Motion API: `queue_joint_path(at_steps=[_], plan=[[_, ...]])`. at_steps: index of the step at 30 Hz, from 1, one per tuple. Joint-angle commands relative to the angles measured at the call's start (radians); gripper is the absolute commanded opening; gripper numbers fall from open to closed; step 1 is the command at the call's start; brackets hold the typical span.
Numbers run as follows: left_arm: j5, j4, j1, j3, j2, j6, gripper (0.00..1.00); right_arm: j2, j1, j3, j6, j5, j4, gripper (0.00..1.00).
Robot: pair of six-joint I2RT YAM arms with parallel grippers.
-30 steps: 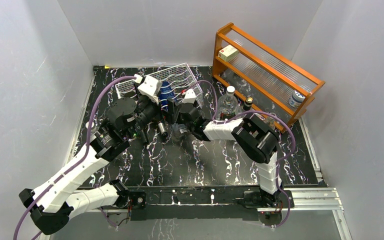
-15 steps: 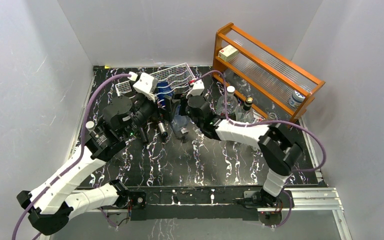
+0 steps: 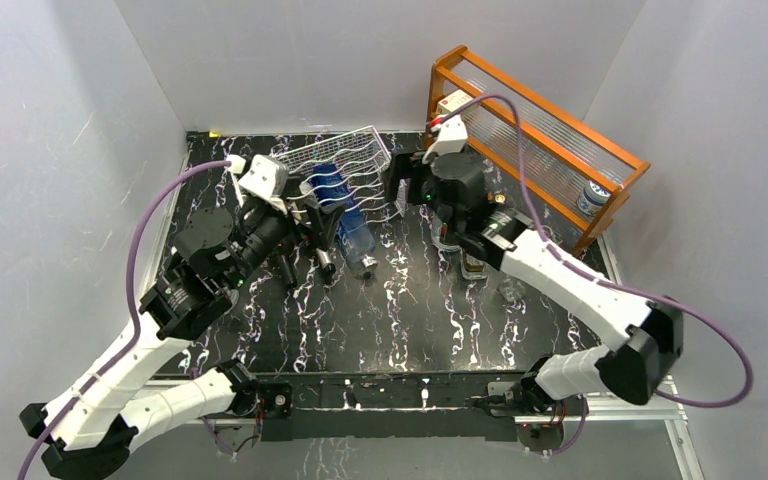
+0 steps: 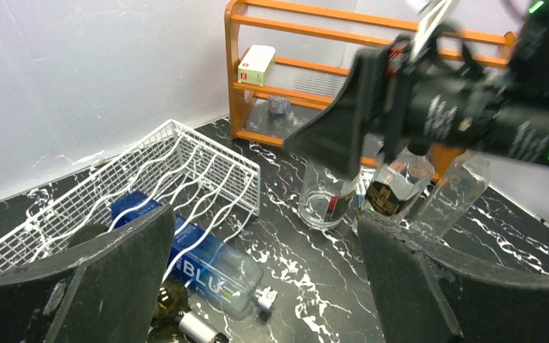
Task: Put the wine bottle on the wine rack
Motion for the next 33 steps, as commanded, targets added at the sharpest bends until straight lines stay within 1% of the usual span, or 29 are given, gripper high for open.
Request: queue_joint_path(at_steps=[1,5,9,11,14,16,19,20,23,28,30,33], plan=[[0.025,0.024,0.003,-0.045,-0.029,0.001,0.98,-0.114,-0.023,0.059,-0.112,0.131,-0.177,0.95],[0.029,0.034,0.003,-0.093,-0.033,-0.009,0.98,-0.177,-0.029,0.062,-0.190,0.316,-0.271,0.96],[0.057,0.041,0.003,-0.125,-0.026,-0.018,0.98,-0.234,-0.034,0.048,-0.233,0.469,-0.350,0.98],[0.064,0.054,0.003,-0.140,-0.018,-0.026,0.98,-0.251,-0.042,0.033,-0.238,0.506,-0.371,0.98],[0.072,0.068,0.004,-0.153,0.000,-0.038,0.98,-0.259,-0.076,0.018,-0.220,0.523,-0.401,0.98],[0.075,0.068,0.003,-0.152,0.014,-0.049,0.98,-0.255,-0.107,0.017,-0.185,0.508,-0.430,0.98],[0.076,0.063,0.003,-0.152,0.030,-0.064,0.98,-0.252,-0.165,-0.004,-0.154,0.401,-0.440,0.93],[0.076,0.062,0.003,-0.154,0.032,-0.069,0.98,-0.248,-0.185,-0.012,-0.143,0.359,-0.439,0.91],[0.077,0.063,0.003,-0.160,0.033,-0.081,0.98,-0.238,-0.235,-0.031,-0.113,0.259,-0.453,0.81],[0.078,0.068,0.003,-0.171,0.027,-0.091,0.98,-0.255,-0.257,-0.071,-0.089,0.208,-0.447,0.68],[0.078,0.073,0.003,-0.175,0.028,-0.092,0.98,-0.258,-0.261,-0.077,-0.087,0.188,-0.455,0.65],[0.080,0.076,0.003,-0.176,0.035,-0.094,0.98,-0.264,-0.263,-0.087,-0.080,0.167,-0.470,0.63]])
